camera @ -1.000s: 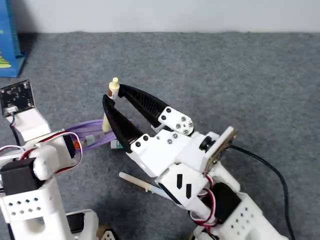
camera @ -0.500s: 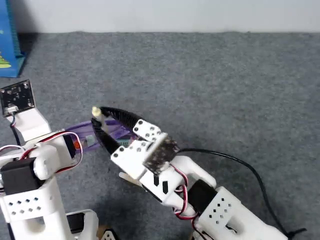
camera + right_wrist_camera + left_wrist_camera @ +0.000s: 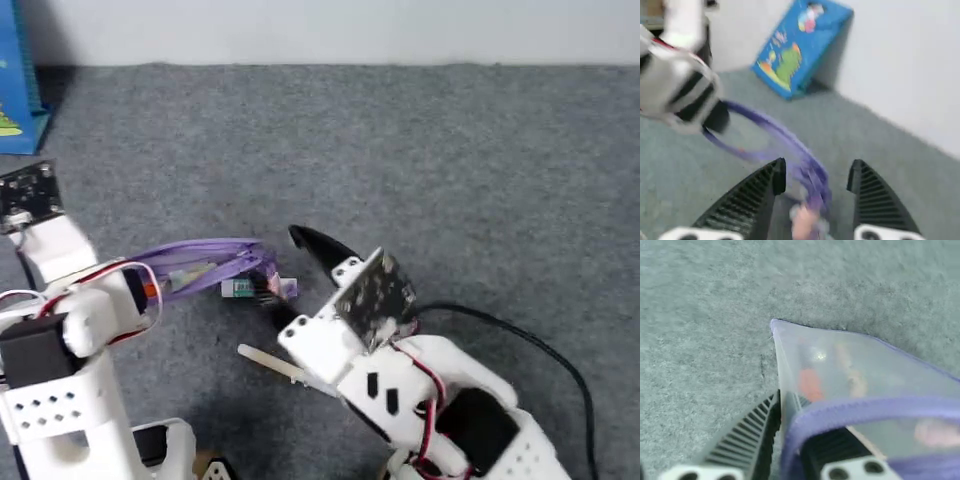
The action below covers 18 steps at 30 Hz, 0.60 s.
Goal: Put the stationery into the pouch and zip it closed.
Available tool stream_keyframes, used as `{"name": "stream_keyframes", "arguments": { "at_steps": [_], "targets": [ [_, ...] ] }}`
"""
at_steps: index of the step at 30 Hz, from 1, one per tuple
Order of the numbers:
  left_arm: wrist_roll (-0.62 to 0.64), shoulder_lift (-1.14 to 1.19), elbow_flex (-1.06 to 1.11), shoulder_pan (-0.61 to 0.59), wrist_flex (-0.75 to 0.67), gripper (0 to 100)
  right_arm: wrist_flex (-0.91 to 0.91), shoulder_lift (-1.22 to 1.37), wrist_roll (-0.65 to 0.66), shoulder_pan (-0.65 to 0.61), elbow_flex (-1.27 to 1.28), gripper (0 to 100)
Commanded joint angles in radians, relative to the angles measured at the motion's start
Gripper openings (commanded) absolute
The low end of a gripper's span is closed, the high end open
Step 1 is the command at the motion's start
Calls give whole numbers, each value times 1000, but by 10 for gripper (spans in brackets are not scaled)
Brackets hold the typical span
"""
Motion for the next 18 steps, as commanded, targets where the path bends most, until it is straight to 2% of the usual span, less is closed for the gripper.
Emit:
{"name": "stream_keyframes", "arguments": {
  "at_steps": [1, 5, 9, 18],
  "targets": [
    [5, -3, -82, -77, 17, 12, 199, 70, -48, 45, -71, 180],
    [-2, -6, -87, -103, 17, 12, 338, 246, -107, 45, -68, 179],
    [-17, -6, -81, -106, 18, 12, 348, 467, -127, 45, -69, 180],
    [-17, -5, -71, -132, 18, 12, 168, 837, -129, 1, -69, 177]
  ]
}}
